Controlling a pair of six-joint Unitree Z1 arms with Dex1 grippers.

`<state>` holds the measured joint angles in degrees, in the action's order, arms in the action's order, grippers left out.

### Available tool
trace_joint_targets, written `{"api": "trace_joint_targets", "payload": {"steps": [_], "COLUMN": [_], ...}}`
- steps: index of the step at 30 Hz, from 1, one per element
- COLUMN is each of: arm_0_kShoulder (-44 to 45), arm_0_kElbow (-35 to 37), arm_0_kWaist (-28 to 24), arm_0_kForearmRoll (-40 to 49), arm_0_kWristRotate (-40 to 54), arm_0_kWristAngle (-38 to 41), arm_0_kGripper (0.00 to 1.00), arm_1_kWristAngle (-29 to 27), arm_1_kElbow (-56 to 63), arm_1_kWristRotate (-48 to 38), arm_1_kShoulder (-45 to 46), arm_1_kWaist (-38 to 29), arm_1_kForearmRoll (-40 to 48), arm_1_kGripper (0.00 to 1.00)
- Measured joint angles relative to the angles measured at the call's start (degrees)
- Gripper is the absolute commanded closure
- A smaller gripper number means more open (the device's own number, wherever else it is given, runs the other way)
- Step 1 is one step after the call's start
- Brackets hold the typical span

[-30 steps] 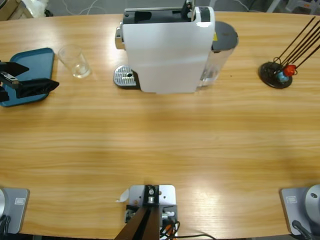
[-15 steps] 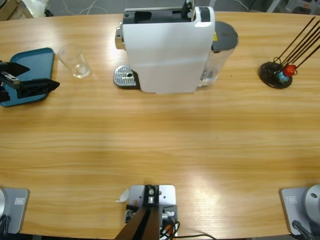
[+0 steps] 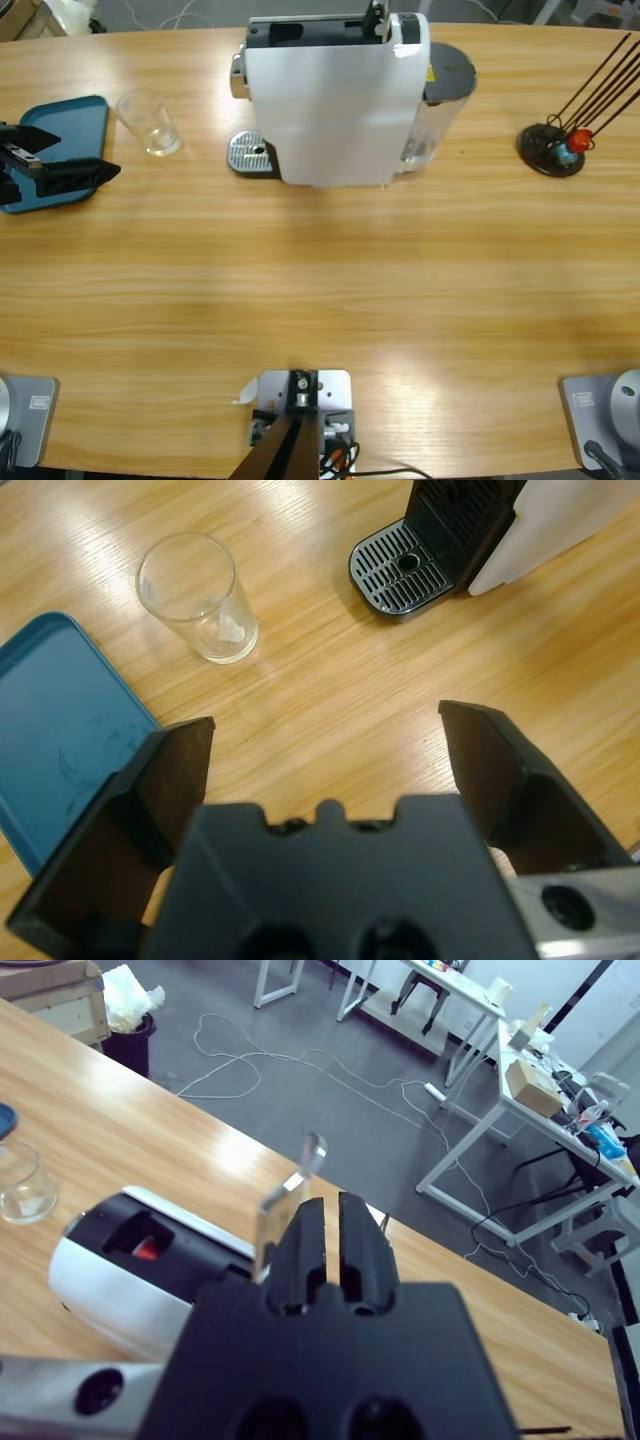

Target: Pour coffee

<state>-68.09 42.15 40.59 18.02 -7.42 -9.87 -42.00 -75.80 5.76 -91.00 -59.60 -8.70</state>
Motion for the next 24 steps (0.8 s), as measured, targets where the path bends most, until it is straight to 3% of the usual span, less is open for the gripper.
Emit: {"api": "trace_joint_targets", "payload": {"steps": [24], "arm_0_kShoulder": [-0.87], "arm_0_kElbow": [0.00], "arm_0_kWaist": [-0.03], "arm_0_kForearmRoll": [-0.01], "arm_0_kWristRotate": [0.00], "arm_0_kWristAngle": [0.31], "arm_0_kGripper": [0.032], "arm_1_kWristAngle": [-1.35], "arm_1_kElbow": [-3.05], "arm_1_kWristRotate": [2.20], "arm_1_kShoulder": [-8.63], "arm_1_kWaist": [-2.53], "arm_1_kForearmRoll": [0.35], "arm_1_kGripper": [1.000]}}
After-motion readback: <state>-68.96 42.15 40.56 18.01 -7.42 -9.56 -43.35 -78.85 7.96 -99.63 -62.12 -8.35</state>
